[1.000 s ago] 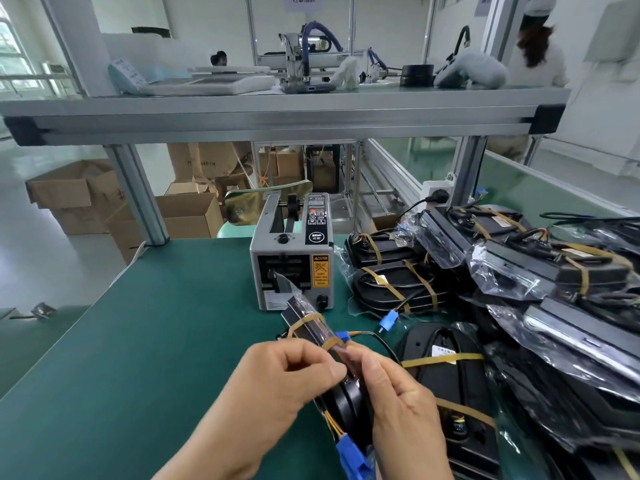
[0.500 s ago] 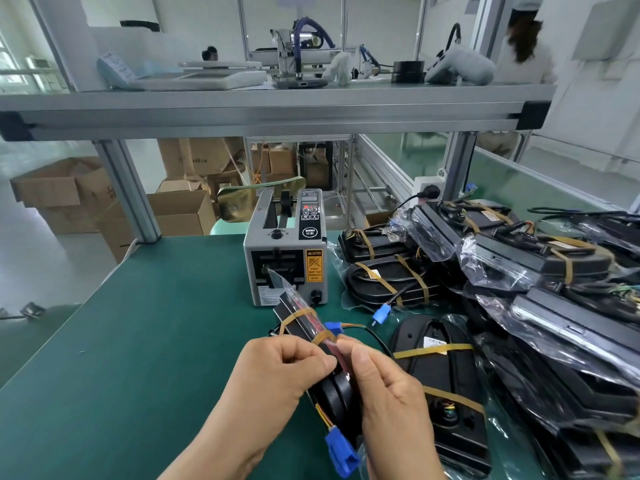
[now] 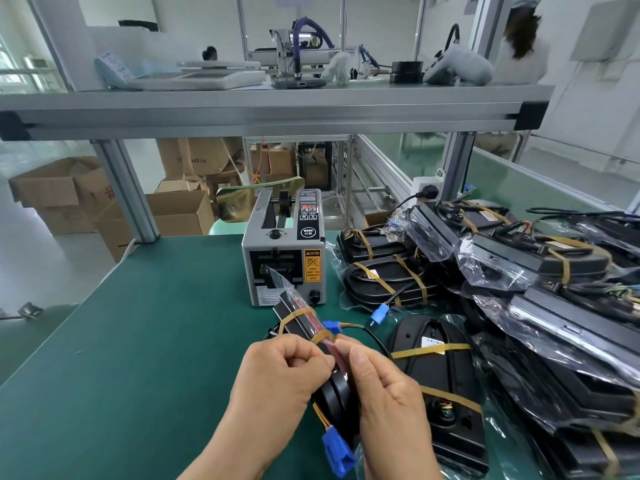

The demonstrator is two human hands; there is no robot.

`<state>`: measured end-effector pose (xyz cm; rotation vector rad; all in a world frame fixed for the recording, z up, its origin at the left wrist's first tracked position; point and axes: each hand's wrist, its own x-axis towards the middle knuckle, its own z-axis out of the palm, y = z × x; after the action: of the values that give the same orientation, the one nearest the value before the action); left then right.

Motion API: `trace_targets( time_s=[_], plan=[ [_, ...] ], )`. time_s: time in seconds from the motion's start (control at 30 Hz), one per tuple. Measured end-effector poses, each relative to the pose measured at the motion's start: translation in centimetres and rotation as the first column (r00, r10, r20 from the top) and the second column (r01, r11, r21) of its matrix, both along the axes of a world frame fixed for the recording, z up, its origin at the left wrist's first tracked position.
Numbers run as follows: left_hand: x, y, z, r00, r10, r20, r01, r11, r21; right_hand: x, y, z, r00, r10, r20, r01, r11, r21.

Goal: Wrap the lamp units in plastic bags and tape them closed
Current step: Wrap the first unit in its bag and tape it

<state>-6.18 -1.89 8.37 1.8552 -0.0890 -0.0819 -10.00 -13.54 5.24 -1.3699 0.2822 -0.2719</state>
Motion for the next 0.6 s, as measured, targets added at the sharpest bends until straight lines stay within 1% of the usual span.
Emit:
trace_targets(
  time_s=[0.3,0.43,0.5,0.6],
  plan=[
    [0.0,-0.1,-0.5,0.999,0.014,0.038,-0.016,0.999,0.047,0.0,-0.1,0.0,1.0,0.0,-0.001,0.0,0.998,0.062],
    [-0.1,-0.3,-0.9,0.994,0.04,0.105,-0.048,0.996,0.079,0.1,-0.3,0.0,1.0,0.024,0.011,-0.025,0.993,0.116],
    [-0.1,-0.4,-1.2,0.988,0.07,0.139,-0.081,0.994,0.074,0.1,-0.3,-0.1,0.999,0.025,0.021,-0.026,0.996,0.085],
    [-0.1,-0.5,-1.6,0.985,0.093,0.144,-0.101,0.993,0.053,0.2,-0.2,-0.3,1.0,0.01,0.019,-0.011,0.999,0.035]
  ],
)
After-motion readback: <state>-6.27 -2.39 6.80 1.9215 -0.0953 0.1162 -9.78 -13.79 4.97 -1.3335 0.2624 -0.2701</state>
